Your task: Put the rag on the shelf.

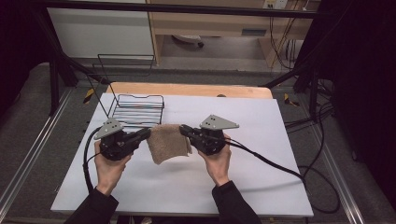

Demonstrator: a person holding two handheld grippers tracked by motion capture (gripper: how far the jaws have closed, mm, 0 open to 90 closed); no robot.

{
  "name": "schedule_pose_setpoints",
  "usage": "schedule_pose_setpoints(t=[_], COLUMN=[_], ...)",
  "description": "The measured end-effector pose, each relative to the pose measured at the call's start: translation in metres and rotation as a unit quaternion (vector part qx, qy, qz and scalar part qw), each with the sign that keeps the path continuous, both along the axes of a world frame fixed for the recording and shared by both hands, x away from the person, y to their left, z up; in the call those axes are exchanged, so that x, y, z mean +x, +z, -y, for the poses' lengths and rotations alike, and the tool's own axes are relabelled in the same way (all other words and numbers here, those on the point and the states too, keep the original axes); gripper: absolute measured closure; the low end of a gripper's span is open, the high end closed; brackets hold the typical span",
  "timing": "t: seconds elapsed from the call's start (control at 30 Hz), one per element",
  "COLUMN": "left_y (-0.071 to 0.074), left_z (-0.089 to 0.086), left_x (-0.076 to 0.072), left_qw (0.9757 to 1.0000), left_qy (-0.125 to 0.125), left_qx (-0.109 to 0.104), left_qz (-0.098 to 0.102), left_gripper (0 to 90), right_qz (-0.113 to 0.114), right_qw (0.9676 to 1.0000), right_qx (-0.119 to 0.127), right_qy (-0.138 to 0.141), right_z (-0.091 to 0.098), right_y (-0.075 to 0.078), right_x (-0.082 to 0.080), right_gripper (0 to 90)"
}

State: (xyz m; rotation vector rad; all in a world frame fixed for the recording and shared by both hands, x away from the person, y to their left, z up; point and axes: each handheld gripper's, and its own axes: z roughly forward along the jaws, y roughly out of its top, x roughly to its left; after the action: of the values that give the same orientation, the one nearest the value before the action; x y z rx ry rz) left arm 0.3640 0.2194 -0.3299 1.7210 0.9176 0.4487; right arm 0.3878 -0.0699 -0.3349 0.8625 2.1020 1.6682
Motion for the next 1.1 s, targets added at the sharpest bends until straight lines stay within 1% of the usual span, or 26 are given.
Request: schedule_pose_setpoints(t=[0.13, 0.2, 0.23, 0.3, 0.4, 0.43, 0.47, 0.53, 0.6, 0.63, 0.67, 0.7, 0.87, 1.0, 1.1], left_y=[0.002, 0.003, 0.003, 0.004, 0.007, 0.010, 0.010, 0.013, 0.018, 0.018, 0.022, 0.022, 0.030, 0.035, 0.042], left_z=[-0.004, -0.008, -0.008, -0.010, -0.015, -0.018, -0.018, -0.021, -0.026, -0.026, -0.030, -0.030, -0.042, -0.047, -0.054], left_x=[0.000, -0.001, -0.001, -0.002, -0.003, -0.002, -0.002, -0.002, 0.000, 0.000, 0.001, 0.001, 0.008, 0.011, 0.015], left_qw=[1.0000, 0.9997, 0.9997, 0.9995, 0.9991, 0.9989, 0.9989, 0.9987, 0.9983, 0.9983, 0.9981, 0.9981, 0.9976, 0.9970, 0.9961], left_qy=[0.005, 0.011, 0.011, 0.014, 0.017, 0.019, 0.019, 0.022, 0.028, 0.028, 0.032, 0.032, 0.043, 0.050, 0.058], left_qx=[-0.006, -0.010, -0.010, -0.014, -0.021, -0.024, -0.024, -0.025, -0.028, -0.028, -0.028, -0.028, -0.025, -0.023, -0.030], left_qz=[0.007, 0.018, 0.018, 0.025, 0.032, 0.035, 0.035, 0.038, 0.042, 0.042, 0.044, 0.044, 0.049, 0.053, 0.060], left_gripper=[85.0, 85.0, 85.0, 85.0, 85.0, 85.0, 85.0, 85.0, 85.0, 85.0, 85.0, 85.0, 85.0, 85.0, 85.0], right_qz=[0.009, 0.013, 0.013, 0.016, 0.018, 0.024, 0.024, 0.028, 0.034, 0.038, 0.038, 0.039, 0.042, 0.045, 0.052], right_qw=[0.9999, 0.9998, 0.9998, 0.9997, 0.9996, 0.9994, 0.9994, 0.9992, 0.9989, 0.9988, 0.9987, 0.9987, 0.9985, 0.9983, 0.9977], right_qx=[0.008, 0.012, 0.012, 0.017, 0.023, 0.023, 0.023, 0.029, 0.031, 0.032, 0.033, 0.034, 0.034, 0.038, 0.043], right_qy=[-0.005, -0.005, -0.005, -0.005, -0.004, -0.003, -0.003, -0.004, -0.005, -0.006, -0.006, -0.006, -0.006, -0.004, -0.005], right_z=[-0.006, -0.009, -0.009, -0.011, -0.015, -0.018, -0.018, -0.024, -0.029, -0.032, -0.034, -0.036, -0.048, -0.056, -0.066], right_y=[0.001, 0.002, 0.002, 0.004, 0.007, 0.009, 0.009, 0.014, 0.017, 0.019, 0.020, 0.021, 0.025, 0.029, 0.035], right_x=[-0.001, -0.001, -0.001, -0.001, 0.000, 0.000, 0.000, -0.001, -0.001, 0.000, 0.000, 0.000, 0.004, 0.007, 0.010], right_gripper=[86.5, 86.5, 86.5, 86.5, 86.5, 86.5, 86.5, 86.5, 86.5, 86.5, 86.5, 86.5, 86.5, 86.5, 86.5])
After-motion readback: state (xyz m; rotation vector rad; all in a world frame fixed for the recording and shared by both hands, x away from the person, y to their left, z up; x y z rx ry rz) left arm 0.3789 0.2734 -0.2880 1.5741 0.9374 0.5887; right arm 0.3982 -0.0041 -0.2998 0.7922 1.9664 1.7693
